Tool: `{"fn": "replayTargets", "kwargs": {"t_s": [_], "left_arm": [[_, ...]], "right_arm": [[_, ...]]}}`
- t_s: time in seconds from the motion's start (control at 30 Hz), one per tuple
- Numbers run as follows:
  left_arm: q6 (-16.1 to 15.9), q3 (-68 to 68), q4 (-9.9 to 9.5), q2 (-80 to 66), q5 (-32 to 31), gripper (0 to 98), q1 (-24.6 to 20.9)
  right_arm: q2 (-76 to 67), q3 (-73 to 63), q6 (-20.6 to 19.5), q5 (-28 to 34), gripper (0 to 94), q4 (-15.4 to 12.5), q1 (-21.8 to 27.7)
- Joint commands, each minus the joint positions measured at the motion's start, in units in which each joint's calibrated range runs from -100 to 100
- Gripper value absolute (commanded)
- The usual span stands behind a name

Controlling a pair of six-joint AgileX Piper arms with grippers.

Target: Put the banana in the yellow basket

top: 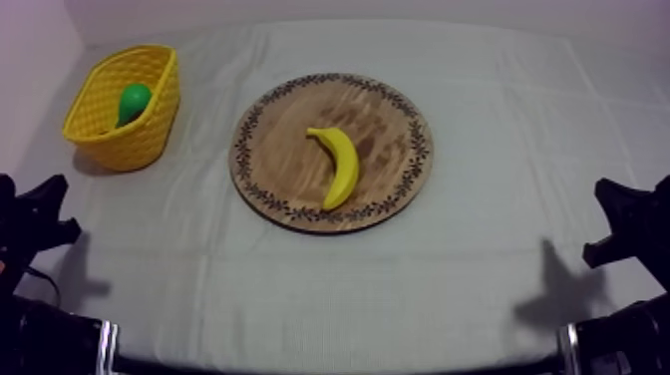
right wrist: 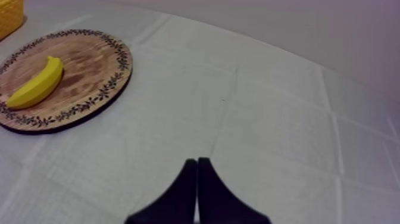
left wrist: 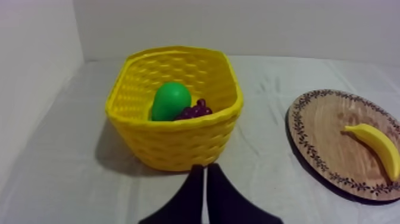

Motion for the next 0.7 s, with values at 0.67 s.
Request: {"fn": "replayTargets", "kwargs": {"t_s": [0.67], "left_arm": [[-0.7, -0.2, -0.16, 0.0, 0.7, 0.0, 0.0]], "right_arm": [[0.0, 0.0, 0.0, 0.0, 0.3, 0.0, 0.0]]}}
